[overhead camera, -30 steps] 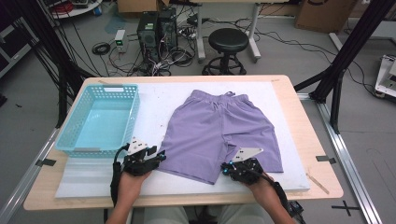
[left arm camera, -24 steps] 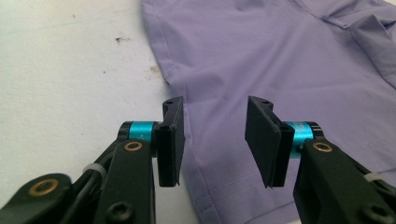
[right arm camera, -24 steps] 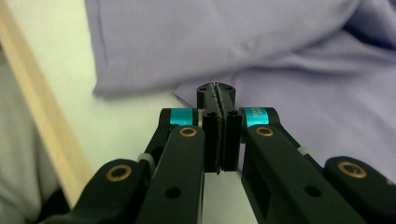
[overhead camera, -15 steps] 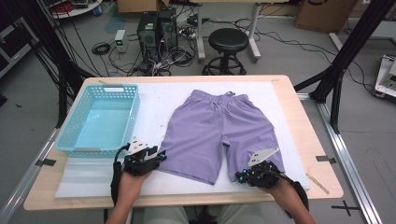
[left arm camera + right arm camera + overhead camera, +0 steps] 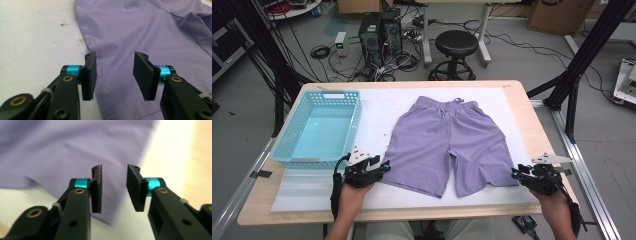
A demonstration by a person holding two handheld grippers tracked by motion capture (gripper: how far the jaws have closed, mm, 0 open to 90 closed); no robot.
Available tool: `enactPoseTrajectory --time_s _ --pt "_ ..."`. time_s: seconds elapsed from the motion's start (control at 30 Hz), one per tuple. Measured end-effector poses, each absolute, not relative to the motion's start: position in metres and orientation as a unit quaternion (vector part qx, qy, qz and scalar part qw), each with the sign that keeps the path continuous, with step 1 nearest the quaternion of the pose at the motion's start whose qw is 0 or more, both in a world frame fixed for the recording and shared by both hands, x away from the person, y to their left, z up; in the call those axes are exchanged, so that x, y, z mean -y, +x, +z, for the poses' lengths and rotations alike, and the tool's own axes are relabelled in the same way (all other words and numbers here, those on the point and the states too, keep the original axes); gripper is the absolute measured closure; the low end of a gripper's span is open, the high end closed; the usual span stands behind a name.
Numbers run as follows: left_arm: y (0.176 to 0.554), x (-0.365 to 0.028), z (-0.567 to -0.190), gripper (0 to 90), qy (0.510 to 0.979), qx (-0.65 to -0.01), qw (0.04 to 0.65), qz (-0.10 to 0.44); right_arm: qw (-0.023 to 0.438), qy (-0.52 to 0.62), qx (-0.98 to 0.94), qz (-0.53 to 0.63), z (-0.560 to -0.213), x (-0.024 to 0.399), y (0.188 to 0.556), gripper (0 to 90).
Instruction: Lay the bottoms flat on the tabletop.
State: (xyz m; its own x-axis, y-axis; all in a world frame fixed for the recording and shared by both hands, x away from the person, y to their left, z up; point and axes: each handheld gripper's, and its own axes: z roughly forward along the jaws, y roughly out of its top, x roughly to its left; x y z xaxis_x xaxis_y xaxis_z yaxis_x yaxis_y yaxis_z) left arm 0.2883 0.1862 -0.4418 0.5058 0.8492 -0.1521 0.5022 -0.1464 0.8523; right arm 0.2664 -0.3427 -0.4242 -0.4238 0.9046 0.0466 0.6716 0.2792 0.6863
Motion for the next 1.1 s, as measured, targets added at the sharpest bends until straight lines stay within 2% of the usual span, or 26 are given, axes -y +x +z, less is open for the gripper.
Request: enactPoseTrajectory --time_s 0.13,0.2,0.23,0.33,0.5,0.53,0.57,0.6,0.67,0.73,1.1 --pt "0.289 -0.186 -0.442 52.7 0.734 -0.459 0.464 0.187 0.140 0.498 -0.797 0.311 -0.437 0.341 0.264 68.4" --pt "0.289 -0.185 -0.442 52.7 0.733 -0.460 0.465 0.186 0.164 0.477 -0.818 0.278 -0.435 0.338 0.263 88.5" --pt "0.289 -0.185 -0.442 52.7 0.734 -0.459 0.465 0.186 0.164 0.477 -0.818 0.278 -0.435 0.338 0.263 88.5" --pt "0.289 -0.184 -0.442 52.7 0.736 -0.458 0.464 0.185 0.210 0.492 -0.813 0.229 -0.431 0.347 0.262 89.1" --pt "0.289 -0.185 -0.442 52.7 0.735 -0.459 0.463 0.187 0.199 0.520 -0.792 0.250 -0.433 0.364 0.258 87.4" --pt "0.289 -0.185 -0.442 52.7 0.734 -0.459 0.464 0.187 0.200 0.522 -0.790 0.252 -0.432 0.363 0.258 84.9" --pt "0.289 -0.185 -0.442 52.7 0.734 -0.459 0.463 0.187 0.195 0.523 -0.783 0.274 -0.429 0.361 0.259 75.9" --pt "0.290 -0.185 -0.442 52.7 0.734 -0.459 0.464 0.187 0.195 0.523 -0.783 0.274 -0.429 0.361 0.259 75.9" --pt "0.290 -0.185 -0.442 52.4 0.735 -0.458 0.463 0.186 0.184 0.514 -0.778 0.312 -0.425 0.355 0.258 69.1" --pt "0.290 -0.184 -0.443 52.0 0.735 -0.458 0.464 0.185 0.171 0.481 -0.784 0.355 -0.421 0.333 0.257 65.7" --pt "0.289 -0.185 -0.442 51.2 0.734 -0.457 0.466 0.186 0.121 0.358 -0.836 0.397 -0.424 0.246 0.257 65.6"
